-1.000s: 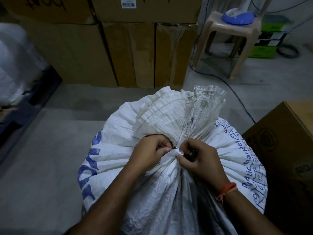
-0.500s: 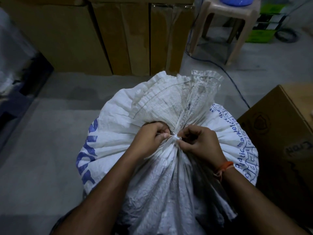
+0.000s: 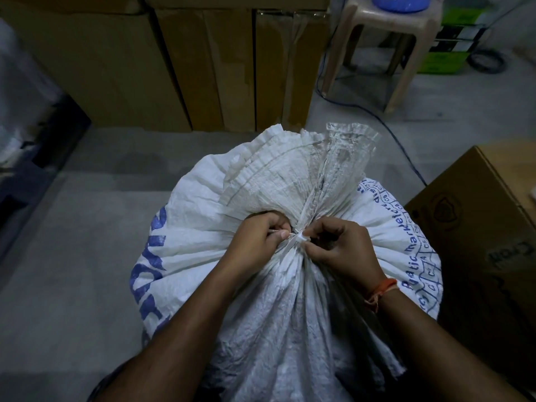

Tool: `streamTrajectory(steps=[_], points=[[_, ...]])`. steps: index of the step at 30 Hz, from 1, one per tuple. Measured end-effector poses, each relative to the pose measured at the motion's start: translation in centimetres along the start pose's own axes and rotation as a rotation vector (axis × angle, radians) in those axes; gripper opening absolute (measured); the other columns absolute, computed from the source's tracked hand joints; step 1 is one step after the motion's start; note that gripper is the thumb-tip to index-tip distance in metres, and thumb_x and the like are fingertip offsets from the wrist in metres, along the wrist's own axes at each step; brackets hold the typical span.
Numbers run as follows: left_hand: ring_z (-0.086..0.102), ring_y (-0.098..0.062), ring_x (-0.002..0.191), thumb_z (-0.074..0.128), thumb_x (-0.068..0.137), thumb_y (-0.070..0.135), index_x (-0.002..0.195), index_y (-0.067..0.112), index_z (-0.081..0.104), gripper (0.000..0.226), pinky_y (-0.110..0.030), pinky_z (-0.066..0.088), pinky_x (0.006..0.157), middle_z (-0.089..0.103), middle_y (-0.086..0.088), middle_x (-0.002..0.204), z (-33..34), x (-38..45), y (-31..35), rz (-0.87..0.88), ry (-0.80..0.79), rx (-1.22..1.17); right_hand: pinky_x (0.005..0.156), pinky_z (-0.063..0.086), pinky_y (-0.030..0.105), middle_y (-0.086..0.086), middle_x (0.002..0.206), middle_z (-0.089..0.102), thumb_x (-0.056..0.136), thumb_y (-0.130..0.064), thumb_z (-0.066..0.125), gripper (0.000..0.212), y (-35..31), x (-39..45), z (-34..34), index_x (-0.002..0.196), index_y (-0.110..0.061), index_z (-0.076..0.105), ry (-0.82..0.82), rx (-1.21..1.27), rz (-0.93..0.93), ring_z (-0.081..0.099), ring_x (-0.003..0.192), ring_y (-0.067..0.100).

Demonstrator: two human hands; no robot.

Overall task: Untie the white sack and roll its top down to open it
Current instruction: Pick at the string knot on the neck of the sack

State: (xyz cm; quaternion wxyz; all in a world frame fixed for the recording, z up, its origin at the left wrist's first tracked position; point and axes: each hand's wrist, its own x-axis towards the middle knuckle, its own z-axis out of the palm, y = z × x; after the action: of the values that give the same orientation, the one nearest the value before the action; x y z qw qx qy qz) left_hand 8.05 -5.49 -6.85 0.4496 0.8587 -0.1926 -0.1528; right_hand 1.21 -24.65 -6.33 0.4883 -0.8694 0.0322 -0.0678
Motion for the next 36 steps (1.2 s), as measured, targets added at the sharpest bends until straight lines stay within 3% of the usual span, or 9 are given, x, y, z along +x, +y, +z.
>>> streamTrajectory(steps=[5, 11, 15, 18, 22, 25, 28, 32, 36], points=[[0.058, 0.006, 0.07, 0.069, 0.094, 0.009, 0.091, 0.018, 0.073, 0.01, -0.023, 0.045, 0.072, 0.066, 0.012, 0.076, 0.0, 0.0, 0.2, -0.023, 0.011, 0.001, 0.065, 0.056, 0.031, -0.004, 0.073, 0.075, 0.073, -0.022, 0.088, 0.013, 0.2, -0.1, 0.4, 0.081, -0.02, 0.078, 0.032, 0.008, 0.01, 0.07, 0.068, 0.013], [0.071, -0.011, 0.093, 0.068, 0.097, 0.014, 0.09, 0.026, 0.069, 0.014, -0.029, 0.053, 0.086, 0.073, 0.009, 0.091, 0.1, -0.2, 0.5, -0.063, 0.021, -0.016, 0.066, 0.055, 0.028, -0.006, 0.073, 0.073, 0.074, -0.02, 0.088, 0.013, 0.0, -0.3, 0.6, 0.081, -0.022, 0.077, 0.062, 0.003, 0.007, 0.069, 0.068, 0.01], [0.066, -0.006, 0.093, 0.066, 0.099, 0.013, 0.094, 0.023, 0.069, 0.011, -0.013, 0.046, 0.081, 0.07, 0.012, 0.093, 0.0, -0.3, 0.8, -0.057, 0.033, -0.009, 0.066, 0.051, 0.018, -0.005, 0.074, 0.072, 0.072, -0.016, 0.088, 0.017, -0.3, -0.3, 0.6, 0.081, -0.022, 0.075, 0.072, 0.011, -0.012, 0.065, 0.067, 0.002], [0.063, -0.001, 0.089, 0.066, 0.1, 0.014, 0.096, 0.02, 0.07, 0.009, -0.001, 0.041, 0.075, 0.069, 0.014, 0.092, 0.0, -0.4, 1.0, -0.063, 0.039, -0.007, 0.065, 0.051, 0.019, -0.004, 0.075, 0.073, 0.072, -0.014, 0.088, 0.018, -0.5, -0.3, 0.7, 0.081, -0.021, 0.075, 0.081, 0.036, -0.003, 0.066, 0.068, 0.004], [0.067, -0.009, 0.095, 0.066, 0.099, 0.013, 0.098, 0.015, 0.072, 0.007, -0.013, 0.047, 0.08, 0.071, 0.007, 0.095, 0.0, -0.4, 1.2, -0.058, 0.042, -0.015, 0.065, 0.053, 0.03, 0.001, 0.073, 0.073, 0.071, -0.011, 0.087, 0.017, -0.6, -0.5, 0.9, 0.08, -0.018, 0.075, 0.099, 0.044, 0.008, 0.067, 0.068, 0.018], [0.069, -0.014, 0.1, 0.066, 0.099, 0.012, 0.097, 0.016, 0.072, 0.007, -0.026, 0.051, 0.088, 0.073, 0.004, 0.097, 0.1, -0.5, 1.3, -0.063, 0.035, -0.03, 0.064, 0.051, 0.021, -0.001, 0.073, 0.073, 0.072, -0.009, 0.087, 0.016, -0.6, -0.5, 1.0, 0.08, -0.018, 0.076, 0.101, 0.06, 0.013, 0.066, 0.067, 0.015], [0.069, -0.015, 0.097, 0.066, 0.098, 0.01, 0.098, 0.012, 0.073, 0.007, -0.025, 0.05, 0.086, 0.074, 0.002, 0.096, 0.3, -0.6, 1.4, -0.069, 0.035, -0.022, 0.065, 0.05, 0.018, -0.001, 0.073, 0.074, 0.073, -0.01, 0.088, 0.015, -0.5, -0.5, 0.9, 0.08, -0.018, 0.077, 0.088, 0.083, 0.029, 0.067, 0.068, 0.013], [0.068, -0.011, 0.092, 0.066, 0.098, 0.01, 0.099, 0.013, 0.073, 0.008, -0.018, 0.049, 0.081, 0.071, 0.007, 0.092, 0.7, -0.6, 1.3, -0.067, 0.04, -0.029, 0.066, 0.054, 0.032, 0.0, 0.073, 0.073, 0.074, -0.013, 0.087, 0.014, -0.4, -0.5, 0.9, 0.081, -0.019, 0.077, 0.074, 0.098, 0.042, 0.068, 0.071, 0.021], [0.069, -0.014, 0.095, 0.067, 0.098, 0.01, 0.099, 0.014, 0.074, 0.008, -0.026, 0.05, 0.084, 0.071, 0.007, 0.092, 0.9, -0.6, 1.2, -0.056, 0.051, -0.017, 0.067, 0.056, 0.038, 0.001, 0.074, 0.073, 0.074, -0.013, 0.086, 0.014, -0.2, -0.5, 0.9, 0.081, -0.02, 0.077, 0.069, 0.083, 0.037, 0.069, 0.072, 0.022]])
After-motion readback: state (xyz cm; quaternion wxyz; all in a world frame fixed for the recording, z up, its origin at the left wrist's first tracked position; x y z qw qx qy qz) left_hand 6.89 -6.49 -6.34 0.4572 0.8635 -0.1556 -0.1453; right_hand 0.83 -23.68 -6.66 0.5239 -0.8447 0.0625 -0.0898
